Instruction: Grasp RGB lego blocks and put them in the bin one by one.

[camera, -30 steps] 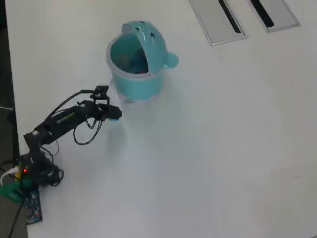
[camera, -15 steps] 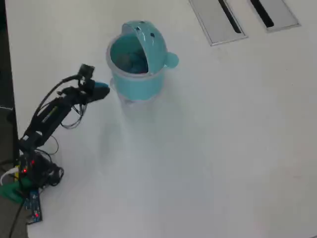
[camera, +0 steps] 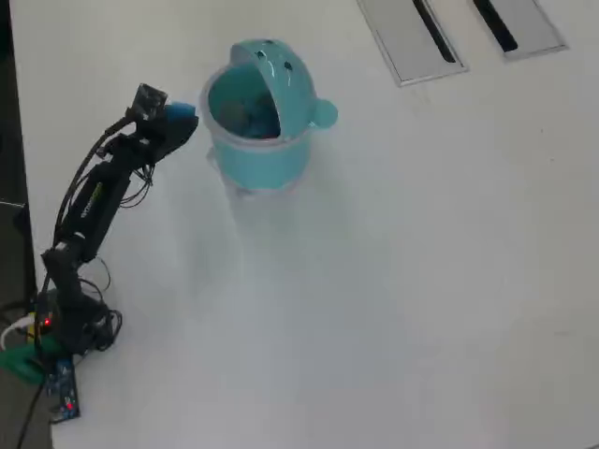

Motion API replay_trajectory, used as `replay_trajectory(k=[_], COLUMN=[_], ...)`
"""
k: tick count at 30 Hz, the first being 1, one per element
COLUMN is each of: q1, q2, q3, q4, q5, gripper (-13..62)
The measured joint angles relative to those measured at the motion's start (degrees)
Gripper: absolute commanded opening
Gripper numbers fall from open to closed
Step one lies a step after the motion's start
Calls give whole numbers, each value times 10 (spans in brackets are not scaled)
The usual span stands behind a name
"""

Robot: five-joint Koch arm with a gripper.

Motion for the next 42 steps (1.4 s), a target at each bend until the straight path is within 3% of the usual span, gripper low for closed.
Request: replay_trajectory(k=[10, 31, 37, 42], q1=[3, 31, 69, 74], q2=[-139, -229, -266, -277], q3=[-255, -261, -261, -261], q4=[-29, -153, -195, -210], q5=[12, 5, -4, -4], gripper=[149, 153, 261, 285])
